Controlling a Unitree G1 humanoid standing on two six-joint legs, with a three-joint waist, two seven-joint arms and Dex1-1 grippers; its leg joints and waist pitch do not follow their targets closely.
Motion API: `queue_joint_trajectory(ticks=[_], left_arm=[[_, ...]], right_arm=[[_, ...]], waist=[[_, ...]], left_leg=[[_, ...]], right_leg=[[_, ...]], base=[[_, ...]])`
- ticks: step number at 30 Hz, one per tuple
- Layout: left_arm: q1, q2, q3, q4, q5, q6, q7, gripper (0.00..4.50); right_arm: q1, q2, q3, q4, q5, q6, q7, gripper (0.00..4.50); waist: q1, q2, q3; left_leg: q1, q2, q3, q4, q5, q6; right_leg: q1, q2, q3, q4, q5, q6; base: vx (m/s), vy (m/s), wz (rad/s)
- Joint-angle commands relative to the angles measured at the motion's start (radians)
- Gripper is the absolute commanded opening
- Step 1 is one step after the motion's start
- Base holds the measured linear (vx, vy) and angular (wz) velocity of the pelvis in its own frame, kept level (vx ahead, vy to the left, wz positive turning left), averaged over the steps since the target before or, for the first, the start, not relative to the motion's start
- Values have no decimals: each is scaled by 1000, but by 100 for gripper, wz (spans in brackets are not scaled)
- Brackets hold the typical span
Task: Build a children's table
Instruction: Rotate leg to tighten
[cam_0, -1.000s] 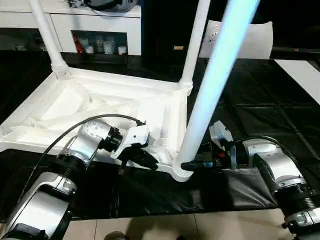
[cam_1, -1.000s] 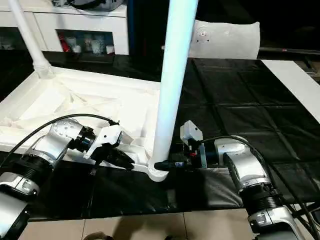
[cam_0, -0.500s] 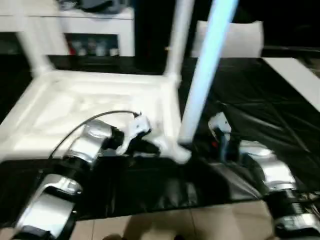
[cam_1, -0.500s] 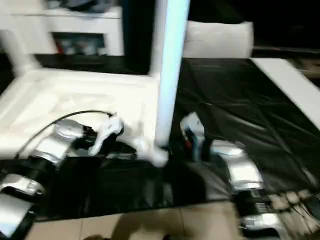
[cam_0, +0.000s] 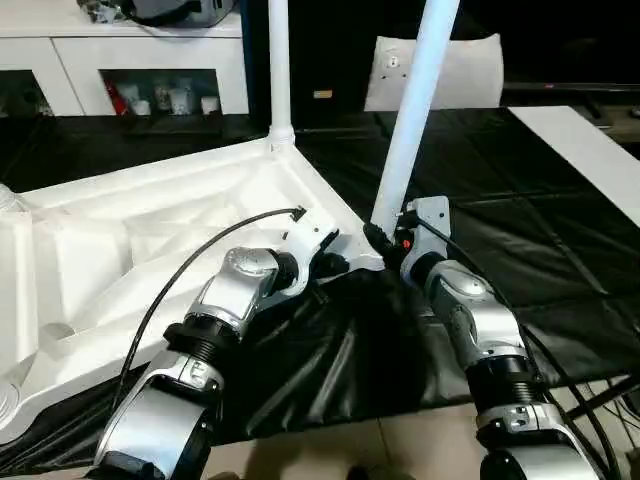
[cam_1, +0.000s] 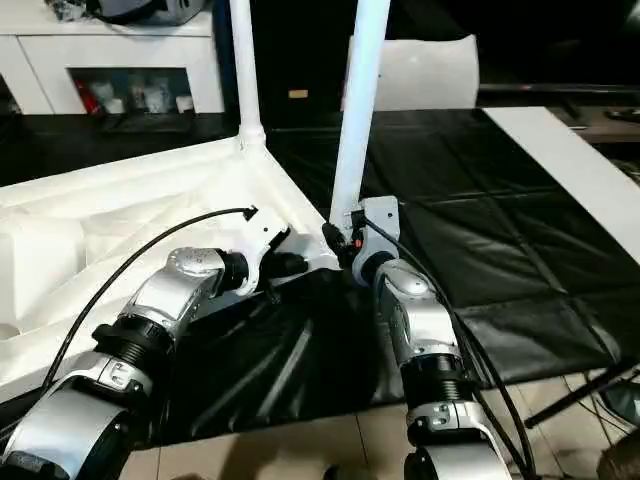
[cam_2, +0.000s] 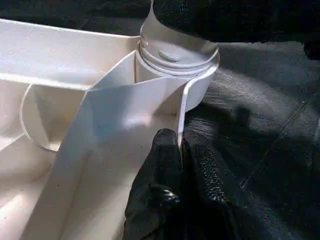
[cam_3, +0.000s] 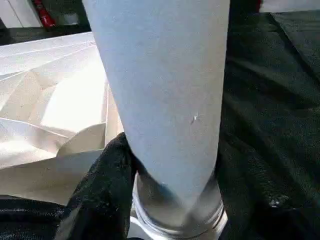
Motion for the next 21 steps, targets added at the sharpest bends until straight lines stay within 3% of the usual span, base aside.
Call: queue_joint_trajectory(ticks=[1,7,14,16,20,21], left_arm=[[-23,-36,33,-57,-40,-57,40,0],[21,41,-11,-94,-38,-80,-88,0],[66,148,-69,-93,-57,-218,-363,0],[71,176,-90,-88,-54,-245,-427,0],[68,223,-120,-71,-62,-279,-557,0],[59,247,-141,-55,-56,-299,-619,0]], right_arm=[[31,71,92,-12,32,29,96,276],[82,-25,92,-67,43,-29,200,323],[123,-196,121,-134,69,-79,483,387],[129,-240,136,-148,77,-77,556,387],[132,-325,173,-162,88,-106,704,387],[123,-357,189,-148,89,-148,776,387]], waist=[[6,-1,-71],[2,1,-70],[8,0,-70],[9,2,-71],[26,3,-67],[32,3,-67]], left_leg=[[-2,22,-4,-66,-179,69],[-5,26,-7,-70,-195,71],[-6,28,-5,-66,-188,84],[-2,32,-3,-65,-182,85],[3,33,-2,-66,-216,82],[8,35,-3,-67,-229,74]], right_leg=[[56,-51,46,-65,-285,-182],[60,-50,45,-66,-296,-182],[61,-51,47,-63,-285,-191],[55,-50,49,-58,-249,-211],[53,-53,49,-60,-284,-213],[50,-55,49,-63,-304,-211]], base=[[0,0,0],[0,0,0],[0,0,0],[0,0,0],[0,0,0],[0,0,0]])
